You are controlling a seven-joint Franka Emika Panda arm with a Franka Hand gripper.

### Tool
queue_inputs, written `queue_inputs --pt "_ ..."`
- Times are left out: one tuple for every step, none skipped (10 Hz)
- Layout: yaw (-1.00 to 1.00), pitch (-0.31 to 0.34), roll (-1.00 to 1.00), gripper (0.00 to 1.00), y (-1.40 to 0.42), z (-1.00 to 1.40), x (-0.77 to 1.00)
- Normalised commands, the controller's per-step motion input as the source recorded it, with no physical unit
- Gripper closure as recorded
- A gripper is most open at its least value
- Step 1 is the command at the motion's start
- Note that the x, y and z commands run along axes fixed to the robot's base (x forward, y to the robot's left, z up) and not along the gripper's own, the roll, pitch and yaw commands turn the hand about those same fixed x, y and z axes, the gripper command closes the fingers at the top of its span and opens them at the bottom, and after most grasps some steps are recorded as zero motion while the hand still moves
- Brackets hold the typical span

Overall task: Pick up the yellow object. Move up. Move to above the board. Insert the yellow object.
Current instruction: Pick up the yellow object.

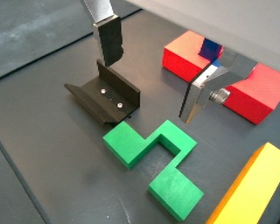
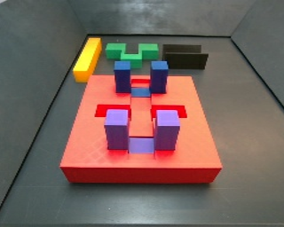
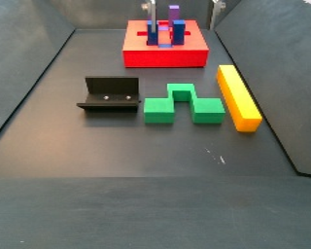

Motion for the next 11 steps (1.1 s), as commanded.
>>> queue_inputs --pt "0.21 -0.029 0.17 0.00 -0.77 -0.06 -0.13" --pt "0.16 -0.066 0.08 0.00 -0.68 -0.14 -0.29" --pt "0.12 -0.120 0.00 0.00 -0.45 -0.13 -0.51" --pt "0.03 -0.176 0.00 0.00 -0.29 -0.20 -0.68" --pt "0.00 -0.227 -0.02 0.00 -0.02 -0.36 -0.79" --pt "0.00 -0.286 -0.21 0.00 0.13 -0.41 -0.90" --pt "-0.01 -0.306 -0.27 0.00 0.21 -0.35 -0.83" --pt "-0.03 -0.299 -0.24 0.00 0.13 -0.40 -0.74" --pt "-0.06 -0.281 -0.13 0.00 0.00 -0.33 -0.48" --pt "-0.06 -0.256 -0.01 0.00 -0.18 -0.32 -0.35" --pt "-0.09 -0.200 0.03 0.00 -0.31 -0.35 -0.17"
